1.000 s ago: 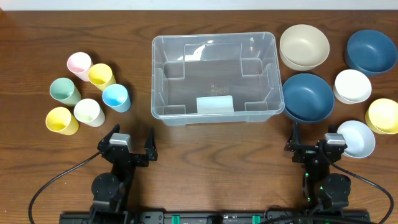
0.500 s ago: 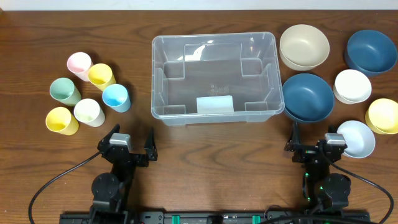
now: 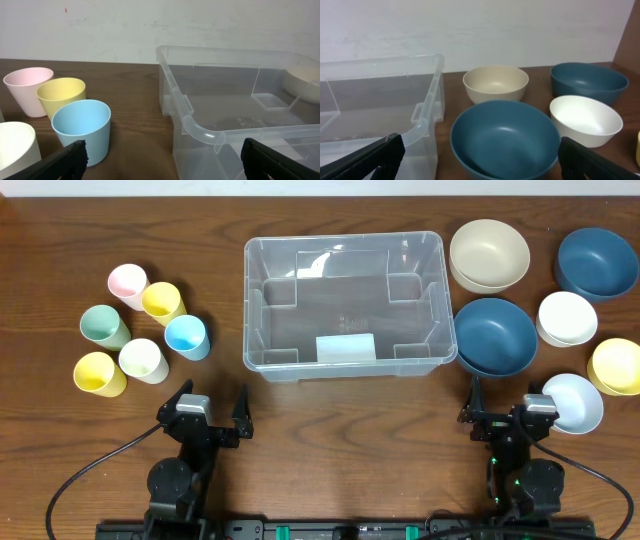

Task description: Pack container

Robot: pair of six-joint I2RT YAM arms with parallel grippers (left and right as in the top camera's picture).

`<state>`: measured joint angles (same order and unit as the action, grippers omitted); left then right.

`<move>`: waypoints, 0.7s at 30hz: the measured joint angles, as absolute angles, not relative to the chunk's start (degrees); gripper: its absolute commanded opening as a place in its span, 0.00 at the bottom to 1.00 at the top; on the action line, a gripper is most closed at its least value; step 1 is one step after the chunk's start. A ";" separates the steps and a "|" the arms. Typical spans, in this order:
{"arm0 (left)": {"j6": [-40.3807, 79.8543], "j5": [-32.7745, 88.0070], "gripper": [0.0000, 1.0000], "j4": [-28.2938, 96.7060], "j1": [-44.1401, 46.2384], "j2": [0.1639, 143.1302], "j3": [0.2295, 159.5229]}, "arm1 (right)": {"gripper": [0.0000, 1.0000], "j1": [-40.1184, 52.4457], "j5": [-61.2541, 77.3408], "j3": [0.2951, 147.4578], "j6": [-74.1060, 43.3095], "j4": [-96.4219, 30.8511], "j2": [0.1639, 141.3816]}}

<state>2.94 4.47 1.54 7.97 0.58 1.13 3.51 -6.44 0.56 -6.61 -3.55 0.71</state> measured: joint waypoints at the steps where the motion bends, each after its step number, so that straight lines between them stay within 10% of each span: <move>1: 2.94 4.47 0.98 1.54 7.97 0.58 1.13 | 0.99 3.51 -6.44 0.93 -7.11 -4.32 0.73; 10: 2.94 4.45 0.98 1.56 7.97 0.58 1.13 | 0.99 3.49 -6.39 23.49 -9.98 -15.94 5.76; 21: 2.92 4.43 0.98 1.63 7.97 0.58 1.15 | 0.99 3.44 -4.89 68.40 -10.00 -46.61 44.91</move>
